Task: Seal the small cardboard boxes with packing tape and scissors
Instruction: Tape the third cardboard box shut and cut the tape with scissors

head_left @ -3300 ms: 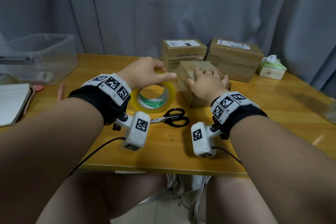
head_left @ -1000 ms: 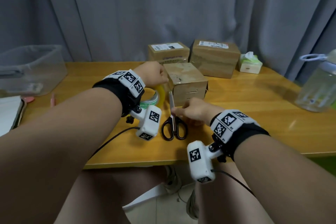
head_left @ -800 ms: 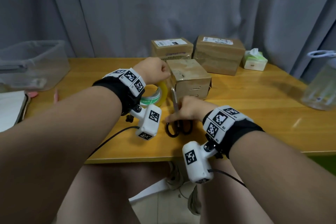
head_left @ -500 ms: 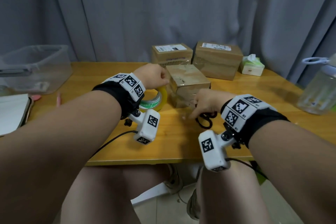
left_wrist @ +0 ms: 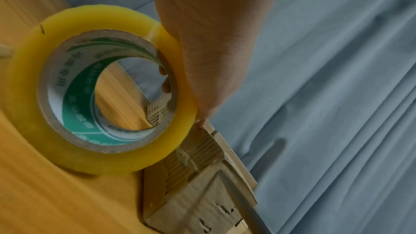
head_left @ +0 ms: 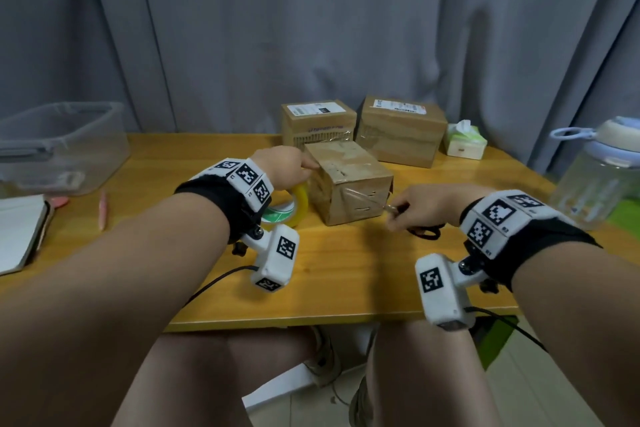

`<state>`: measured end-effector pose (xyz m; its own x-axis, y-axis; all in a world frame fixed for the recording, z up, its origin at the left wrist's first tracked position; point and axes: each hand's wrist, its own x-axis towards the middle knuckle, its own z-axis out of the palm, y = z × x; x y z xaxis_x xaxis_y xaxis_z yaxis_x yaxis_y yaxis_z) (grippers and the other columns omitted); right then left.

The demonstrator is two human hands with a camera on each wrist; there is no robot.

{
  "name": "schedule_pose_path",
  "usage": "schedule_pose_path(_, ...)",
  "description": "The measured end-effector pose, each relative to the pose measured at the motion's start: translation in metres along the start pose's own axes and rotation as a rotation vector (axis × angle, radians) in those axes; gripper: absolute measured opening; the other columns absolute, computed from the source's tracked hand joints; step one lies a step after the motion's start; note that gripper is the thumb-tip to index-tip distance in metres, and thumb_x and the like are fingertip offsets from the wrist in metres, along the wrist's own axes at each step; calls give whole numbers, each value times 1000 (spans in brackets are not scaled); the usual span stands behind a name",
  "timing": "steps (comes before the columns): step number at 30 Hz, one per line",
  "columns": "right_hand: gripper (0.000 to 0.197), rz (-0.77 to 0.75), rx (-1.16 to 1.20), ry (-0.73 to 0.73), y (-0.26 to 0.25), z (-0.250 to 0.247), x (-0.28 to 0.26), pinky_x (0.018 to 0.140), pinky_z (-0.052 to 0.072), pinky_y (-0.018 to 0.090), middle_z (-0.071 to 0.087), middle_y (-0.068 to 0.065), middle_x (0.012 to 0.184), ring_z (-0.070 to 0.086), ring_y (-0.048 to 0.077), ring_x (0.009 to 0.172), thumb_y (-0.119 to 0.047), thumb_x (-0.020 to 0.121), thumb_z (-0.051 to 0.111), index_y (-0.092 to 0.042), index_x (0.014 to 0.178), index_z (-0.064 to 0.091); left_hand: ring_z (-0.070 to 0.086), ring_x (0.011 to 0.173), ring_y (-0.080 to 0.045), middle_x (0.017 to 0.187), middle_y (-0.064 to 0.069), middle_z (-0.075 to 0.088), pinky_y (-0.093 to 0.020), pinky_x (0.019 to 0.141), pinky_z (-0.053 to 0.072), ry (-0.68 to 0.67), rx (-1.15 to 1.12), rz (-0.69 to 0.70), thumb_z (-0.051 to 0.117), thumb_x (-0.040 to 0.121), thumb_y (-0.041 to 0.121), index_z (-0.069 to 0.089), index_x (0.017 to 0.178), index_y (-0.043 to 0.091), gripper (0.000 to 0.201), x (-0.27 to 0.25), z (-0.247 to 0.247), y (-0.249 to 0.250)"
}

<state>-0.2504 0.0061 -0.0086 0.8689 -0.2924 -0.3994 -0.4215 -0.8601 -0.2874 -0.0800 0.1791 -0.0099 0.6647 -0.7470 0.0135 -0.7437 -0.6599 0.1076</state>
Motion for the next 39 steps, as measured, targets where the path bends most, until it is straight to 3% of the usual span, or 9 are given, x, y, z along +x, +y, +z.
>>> schedule_pose_path(8,21,-135,627,-147,11,5,-8,53,47,24,57,8,61,56,17,50,-13,98,52,-3,113,61,47,125,-22,141,-1,48,-32,101,38,-41,58,-16,35,99,22,44,139,33,43,14,3,8)
schedule_pose_path(11,20,-90,610,74,11,4,-11,49,42,20,64,8,66,55,12,48,-19,98,53,-7,110,63,49,122,-23,139,-2,51,-32,99,39,-34,54,-10,36,100,27,44,140,33,41,13,3,7)
schedule_pose_path(16,39,-117,995,362,-14,6,7,71,45,27,67,19,108,62,22,90,-28,100,32,-12,117,63,53,115,-21,129,-2,59,-37,96,44,6,25,-3,46,92,52,57,128,24,46,7,3,5)
schedule_pose_path(21,35,-199,822,476,-46,13,24,77,47,21,59,5,110,54,14,91,-1,93,52,-13,126,54,57,106,-19,119,-2,64,-34,89,47,-11,3,-6,53,88,55,63,118,20,47,2,0,-8)
schedule_pose_path(25,30,-114,500,704,-64,11,41,81,53,38,65,4,102,60,23,89,-31,83,73,-21,102,51,52,118,-20,133,0,55,-34,97,43,-68,54,25,56,81,63,54,131,23,63,-6,-5,-17)
schedule_pose_path(28,45,-82,143,859,-83,4,45,90,44,41,67,3,99,61,28,95,-52,86,62,-18,112,48,51,120,-19,134,1,55,-33,99,42,-61,44,68,60,82,58,54,132,25,60,-9,-7,-23)
schedule_pose_path(33,56,-6,29,689,-93,15,75,113,22,51,63,3,107,57,26,109,-50,84,57,-17,125,38,57,102,-14,114,6,64,-27,87,43,-7,-77,103,64,83,51,62,123,22,50,-17,-8,-32)
schedule_pose_path(36,47,10,80,666,-92,20,80,94,45,50,57,1,95,60,27,96,-35,83,61,-17,121,40,54,114,-11,127,6,61,-21,93,38,-20,-115,127,64,84,47,63,123,25,45,-21,-8,-36)
schedule_pose_path(39,39,-10,110,678,-87,17,79,85,51,47,60,1,91,61,26,88,-29,85,61,-17,116,41,56,99,-10,107,7,65,-21,81,38,-98,-38,106,62,86,47,66,116,25,38,-22,-9,-32)
